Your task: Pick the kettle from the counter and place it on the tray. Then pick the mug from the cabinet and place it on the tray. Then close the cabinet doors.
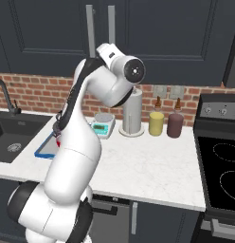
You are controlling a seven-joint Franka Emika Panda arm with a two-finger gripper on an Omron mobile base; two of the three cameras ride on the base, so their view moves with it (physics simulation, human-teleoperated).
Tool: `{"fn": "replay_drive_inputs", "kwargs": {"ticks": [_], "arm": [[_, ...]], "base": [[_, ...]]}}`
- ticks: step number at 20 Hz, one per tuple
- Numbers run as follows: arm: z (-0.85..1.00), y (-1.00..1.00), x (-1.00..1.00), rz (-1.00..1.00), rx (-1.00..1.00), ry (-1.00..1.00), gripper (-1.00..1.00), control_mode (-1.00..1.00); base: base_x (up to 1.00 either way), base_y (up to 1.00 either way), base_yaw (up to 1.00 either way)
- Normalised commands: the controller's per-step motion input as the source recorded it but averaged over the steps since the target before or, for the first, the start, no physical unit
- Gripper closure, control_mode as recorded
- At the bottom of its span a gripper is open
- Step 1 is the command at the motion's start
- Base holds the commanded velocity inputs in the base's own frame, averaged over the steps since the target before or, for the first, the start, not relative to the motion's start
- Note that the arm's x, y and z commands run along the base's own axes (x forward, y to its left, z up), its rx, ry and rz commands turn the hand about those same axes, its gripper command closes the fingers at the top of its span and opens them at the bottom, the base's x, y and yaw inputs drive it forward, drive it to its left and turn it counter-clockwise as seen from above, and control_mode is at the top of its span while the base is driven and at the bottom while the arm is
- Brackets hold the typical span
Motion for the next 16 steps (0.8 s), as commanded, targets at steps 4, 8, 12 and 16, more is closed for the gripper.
{"fn": "replay_drive_inputs", "kwargs": {"ticks": [4,8,12,16], "arm": [[-0.19,-0.06,0.45,-0.01,0.0,0.0,-1.0,-1.0],[-0.26,-0.06,0.4,-0.02,0.0,0.0,-1.0,-1.0],[-0.33,0.0,0.4,-0.04,0.0,0.0,-1.0,-1.0],[-0.35,0.0,0.43,-0.06,0.0,0.0,-1.0,-1.0]], "base": [[0.0,0.0,0.0],[0.0,0.0,0.0],[0.0,0.0,0.0],[0.0,0.0,0.0]]}}
